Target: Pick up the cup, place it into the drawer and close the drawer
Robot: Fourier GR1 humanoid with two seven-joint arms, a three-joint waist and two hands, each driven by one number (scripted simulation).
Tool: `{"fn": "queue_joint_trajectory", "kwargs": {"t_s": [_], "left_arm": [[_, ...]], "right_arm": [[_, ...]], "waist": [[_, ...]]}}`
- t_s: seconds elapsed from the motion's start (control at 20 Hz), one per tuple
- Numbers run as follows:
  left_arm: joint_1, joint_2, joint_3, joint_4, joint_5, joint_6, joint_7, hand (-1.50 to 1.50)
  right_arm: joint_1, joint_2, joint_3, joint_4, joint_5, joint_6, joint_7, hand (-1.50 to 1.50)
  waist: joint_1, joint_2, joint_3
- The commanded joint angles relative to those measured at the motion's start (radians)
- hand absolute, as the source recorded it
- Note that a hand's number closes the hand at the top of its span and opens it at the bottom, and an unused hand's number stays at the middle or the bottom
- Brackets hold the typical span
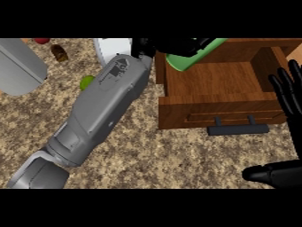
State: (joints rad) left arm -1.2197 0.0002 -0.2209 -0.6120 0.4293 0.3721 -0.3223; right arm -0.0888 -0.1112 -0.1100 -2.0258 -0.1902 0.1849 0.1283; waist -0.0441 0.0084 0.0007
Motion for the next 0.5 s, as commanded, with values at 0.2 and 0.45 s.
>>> {"fn": "queue_joint_trajectory", "kwargs": {"t_s": [0.2, 0.45], "left_arm": [[-0.028, 0.0, -0.155, 0.146, 0.091, 0.015, -0.054, 1.5], [-0.082, 0.0, -0.233, 0.179, 0.141, 0.051, -0.042, 1.5]], "right_arm": [[-0.015, 0.0, 0.001, 0.021, 0.005, 0.009, -0.031, -1.5], [-0.098, -0.003, 0.016, 0.031, -0.004, -0.013, 0.039, -1.5]], "waist": [[-0.02, 0.005, 0.001], [-0.041, 0.01, 0.0]]}}
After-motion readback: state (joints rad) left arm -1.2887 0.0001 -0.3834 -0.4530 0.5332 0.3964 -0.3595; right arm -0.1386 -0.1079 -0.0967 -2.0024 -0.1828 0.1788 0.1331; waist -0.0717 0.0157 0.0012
